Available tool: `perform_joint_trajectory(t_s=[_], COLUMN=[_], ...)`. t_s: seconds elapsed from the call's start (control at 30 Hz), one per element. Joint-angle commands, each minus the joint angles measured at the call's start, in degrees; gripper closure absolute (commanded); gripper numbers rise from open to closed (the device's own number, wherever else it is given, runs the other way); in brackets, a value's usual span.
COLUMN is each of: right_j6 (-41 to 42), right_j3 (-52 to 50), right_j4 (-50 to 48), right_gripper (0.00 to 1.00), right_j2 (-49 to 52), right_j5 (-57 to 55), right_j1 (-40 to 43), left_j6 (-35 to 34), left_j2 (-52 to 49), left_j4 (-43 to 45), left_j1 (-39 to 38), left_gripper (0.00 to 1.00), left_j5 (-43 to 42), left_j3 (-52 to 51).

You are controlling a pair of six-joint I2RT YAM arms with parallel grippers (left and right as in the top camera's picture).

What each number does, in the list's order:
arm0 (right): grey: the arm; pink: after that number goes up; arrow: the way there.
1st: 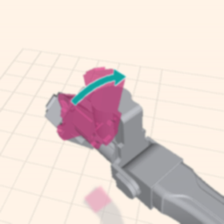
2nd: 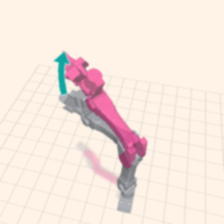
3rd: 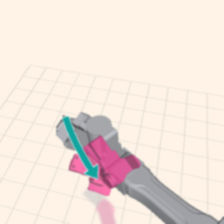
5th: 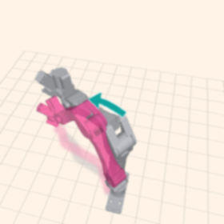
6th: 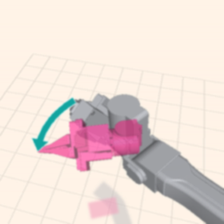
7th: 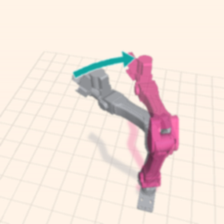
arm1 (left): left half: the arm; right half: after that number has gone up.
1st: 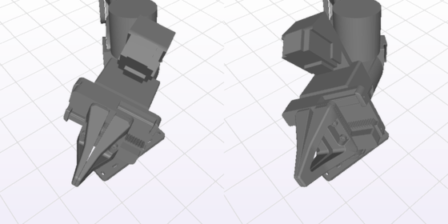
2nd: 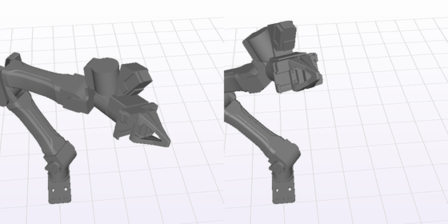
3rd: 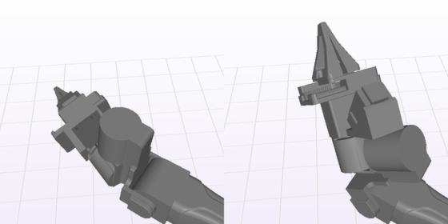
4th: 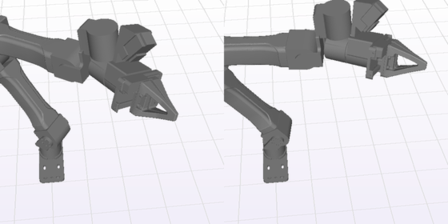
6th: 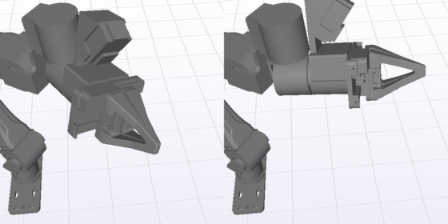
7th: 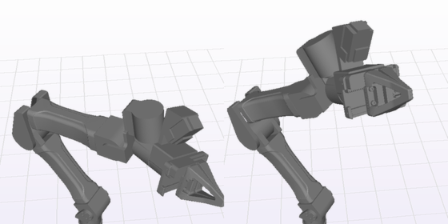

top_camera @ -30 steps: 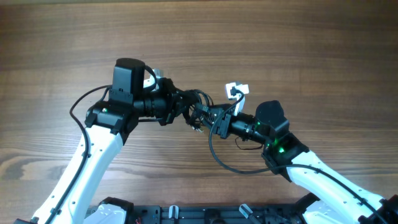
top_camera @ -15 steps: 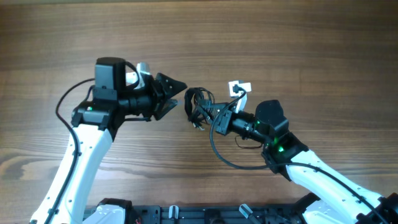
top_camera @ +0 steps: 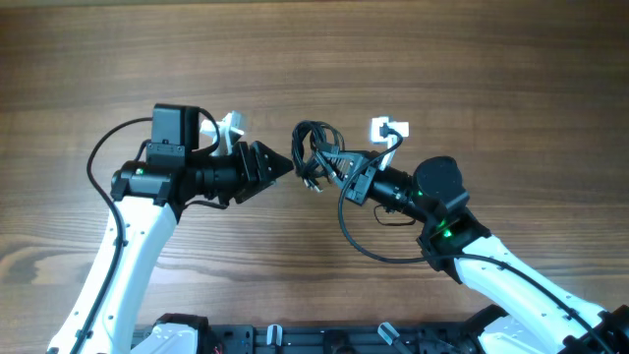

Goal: Untangle cables

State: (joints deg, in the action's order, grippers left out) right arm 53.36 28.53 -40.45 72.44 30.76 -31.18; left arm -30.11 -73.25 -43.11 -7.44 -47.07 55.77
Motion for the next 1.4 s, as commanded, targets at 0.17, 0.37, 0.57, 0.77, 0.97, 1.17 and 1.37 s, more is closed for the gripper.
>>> perform_joint_trajectory(t_s=[0.17,0.37,0.57,0.77,0.97,1.17,1.37], right_j6=[0.66,0.61,0.00,-4.94,-14.32,-15.78,-11.96], right_j3=[-0.02,-0.02,-0.02,-0.02,0.00,0.55,0.72], right_j4=[-1.79,-7.54,-7.02,4.59,14.86,11.98,2.25], right_gripper=[0.96,0.96,0.95,0.47,0.17,0.26,0.45], right_j2=[0.52,0.52,0.52,0.52,0.39,-0.13,-0.13], right_j5=[6.01,11.34,11.26,8.39,7.69,14.38,21.09], right_j1=[0.13,0.13,0.13,0.35,5.01,12.79,12.87], left_j6=[2.93,2.93,2.91,2.95,5.95,7.45,10.64], left_j2=[0.92,0.92,0.92,0.96,2.67,7.23,9.46], left_j4=[3.41,5.18,5.16,5.11,3.67,1.77,2.36], left_j1=[-2.93,-3.98,-3.96,-3.96,-3.91,-3.93,-5.14], left_gripper=[0.41,0.57,0.96,0.96,0.96,0.96,0.96], left_j5=[-0.90,0.24,6.75,18.12,28.26,36.63,40.33], left_j3=[0.02,0.02,0.02,0.04,0.04,0.04,0.04])
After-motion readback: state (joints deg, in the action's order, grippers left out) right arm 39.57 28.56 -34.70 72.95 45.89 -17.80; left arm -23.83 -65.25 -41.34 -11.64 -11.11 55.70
